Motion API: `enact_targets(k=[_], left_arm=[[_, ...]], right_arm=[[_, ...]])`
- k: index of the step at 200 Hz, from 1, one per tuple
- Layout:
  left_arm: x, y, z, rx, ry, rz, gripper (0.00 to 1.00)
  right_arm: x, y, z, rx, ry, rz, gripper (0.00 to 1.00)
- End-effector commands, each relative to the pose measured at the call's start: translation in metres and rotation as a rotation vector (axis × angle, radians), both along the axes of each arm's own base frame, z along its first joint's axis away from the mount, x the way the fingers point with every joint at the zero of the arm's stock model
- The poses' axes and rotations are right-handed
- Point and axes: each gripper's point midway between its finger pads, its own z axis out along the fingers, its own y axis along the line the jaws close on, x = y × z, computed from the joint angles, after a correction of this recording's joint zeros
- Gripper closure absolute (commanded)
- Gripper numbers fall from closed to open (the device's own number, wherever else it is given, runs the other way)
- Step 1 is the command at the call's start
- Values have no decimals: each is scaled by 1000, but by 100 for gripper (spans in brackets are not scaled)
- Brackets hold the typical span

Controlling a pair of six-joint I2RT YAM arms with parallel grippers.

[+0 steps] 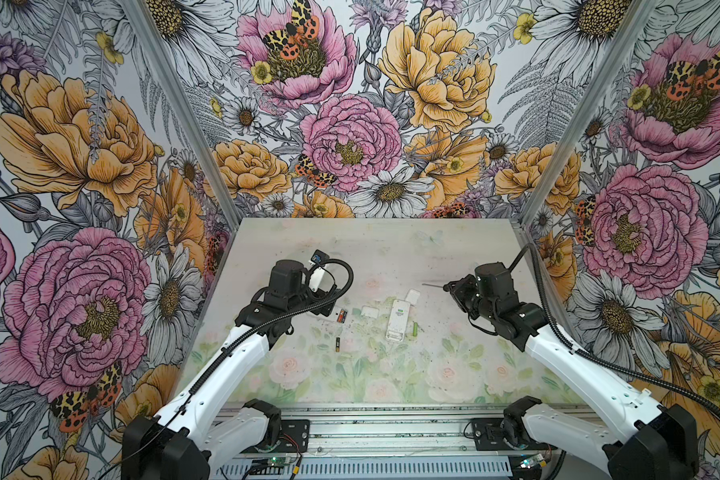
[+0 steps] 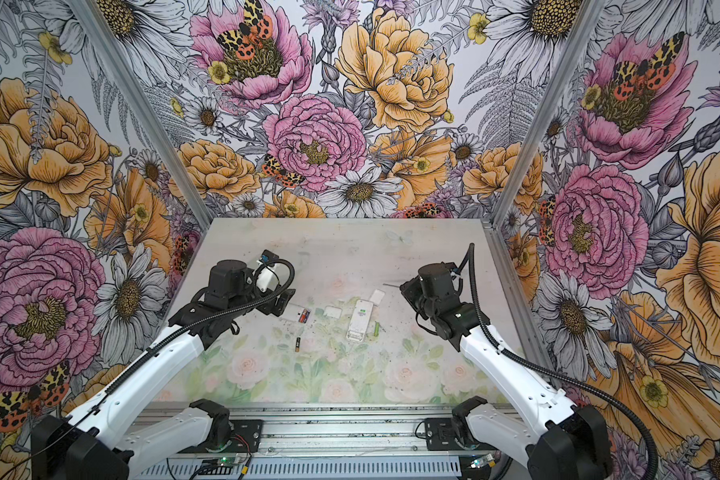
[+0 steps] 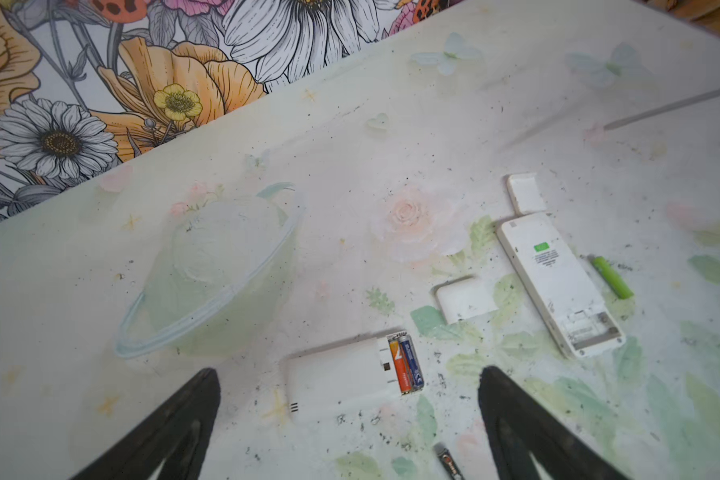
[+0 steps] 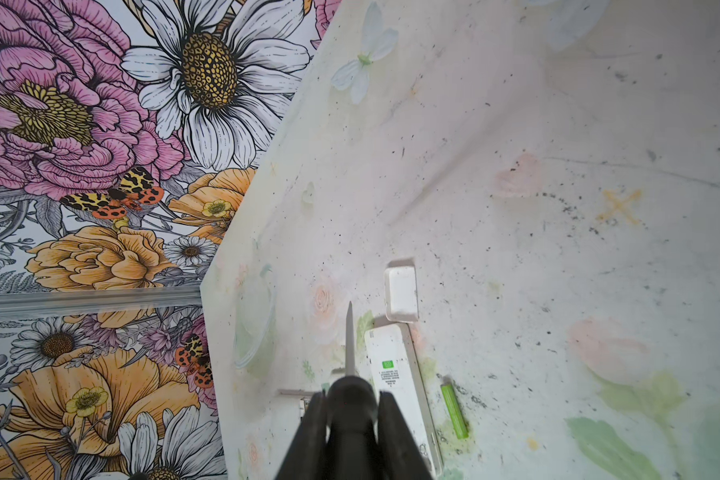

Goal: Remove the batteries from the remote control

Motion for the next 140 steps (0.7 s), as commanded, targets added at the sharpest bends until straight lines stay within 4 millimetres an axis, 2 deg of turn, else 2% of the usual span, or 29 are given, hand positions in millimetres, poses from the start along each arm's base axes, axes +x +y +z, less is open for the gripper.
enact_targets(k=[1, 9, 22, 41, 67, 99, 116, 140], left_arm=[[-20, -41, 27, 12, -118, -305, 1], [-24, -63, 46, -46, -227, -376, 1], [-35, -102, 57, -36, -366, -484, 1], [-43, -156, 48, 1, -396, -585, 1], [-34, -206, 44, 14, -516, -588, 4], [-13, -244, 32, 17, -565, -597, 8], [3, -249, 24, 23, -576, -579, 11], [10, -260, 13, 23, -568, -623, 21]], right_arm=[[3, 9, 16, 21, -20, 29, 100], [2, 11, 15, 27, -15, 33, 100], [2, 13, 15, 38, -3, 33, 100], [3, 16, 18, 53, 5, 34, 100], [3, 22, 23, 71, 14, 39, 100], [1, 29, 29, 100, 19, 48, 100], [-2, 31, 29, 110, 29, 51, 100], [-7, 35, 28, 138, 45, 52, 100]])
